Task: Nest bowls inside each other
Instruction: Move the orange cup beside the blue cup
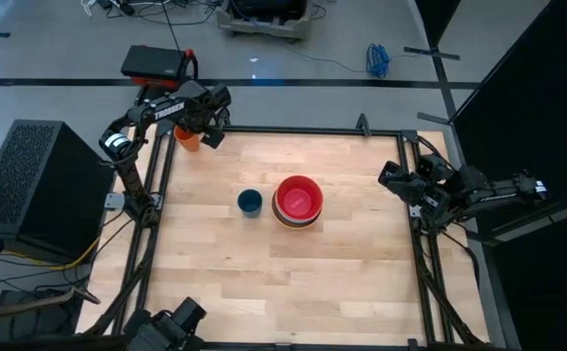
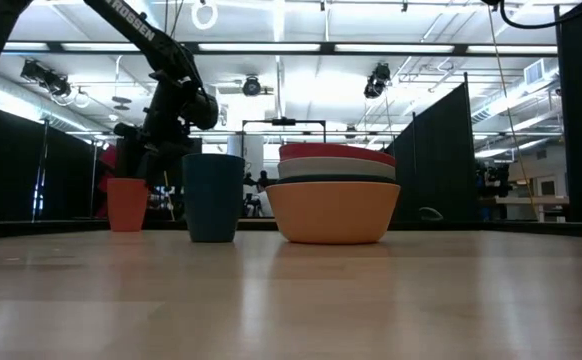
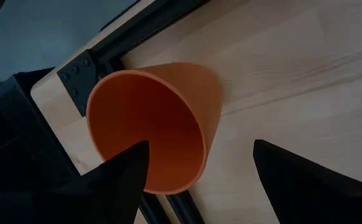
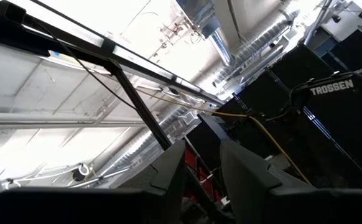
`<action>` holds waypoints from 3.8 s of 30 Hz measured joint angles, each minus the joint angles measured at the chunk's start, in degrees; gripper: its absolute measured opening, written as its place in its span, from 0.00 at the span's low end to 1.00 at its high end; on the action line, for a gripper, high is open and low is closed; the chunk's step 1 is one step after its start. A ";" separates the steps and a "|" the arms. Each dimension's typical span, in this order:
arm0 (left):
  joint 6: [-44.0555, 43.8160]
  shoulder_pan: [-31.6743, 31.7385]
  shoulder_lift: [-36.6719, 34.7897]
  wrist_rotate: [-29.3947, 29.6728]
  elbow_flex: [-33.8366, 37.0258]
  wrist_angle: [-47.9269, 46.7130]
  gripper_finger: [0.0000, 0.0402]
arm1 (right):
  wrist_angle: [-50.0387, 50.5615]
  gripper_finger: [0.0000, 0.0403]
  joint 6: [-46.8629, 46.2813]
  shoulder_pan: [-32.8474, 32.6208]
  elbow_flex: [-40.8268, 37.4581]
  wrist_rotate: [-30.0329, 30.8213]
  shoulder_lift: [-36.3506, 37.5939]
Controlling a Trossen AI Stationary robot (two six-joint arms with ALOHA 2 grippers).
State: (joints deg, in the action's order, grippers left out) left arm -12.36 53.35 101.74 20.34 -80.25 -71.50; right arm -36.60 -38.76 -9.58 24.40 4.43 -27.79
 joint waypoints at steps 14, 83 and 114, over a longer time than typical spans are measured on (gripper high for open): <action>-1.21 0.49 2.18 -2.46 5.15 1.73 0.47 | -0.01 0.23 -0.08 0.00 0.00 0.11 0.00; -2.01 -44.59 -21.38 -23.51 -6.69 -14.56 0.00 | -0.56 0.23 2.62 0.14 0.00 0.15 3.79; 2.05 -46.19 -13.68 -26.48 1.42 -12.19 0.00 | -0.66 0.23 1.45 0.09 0.00 -1.07 3.81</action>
State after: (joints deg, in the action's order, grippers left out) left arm -10.31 7.16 88.06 -6.15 -78.83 -83.69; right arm -37.26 -37.31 -9.50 24.40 3.35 -23.98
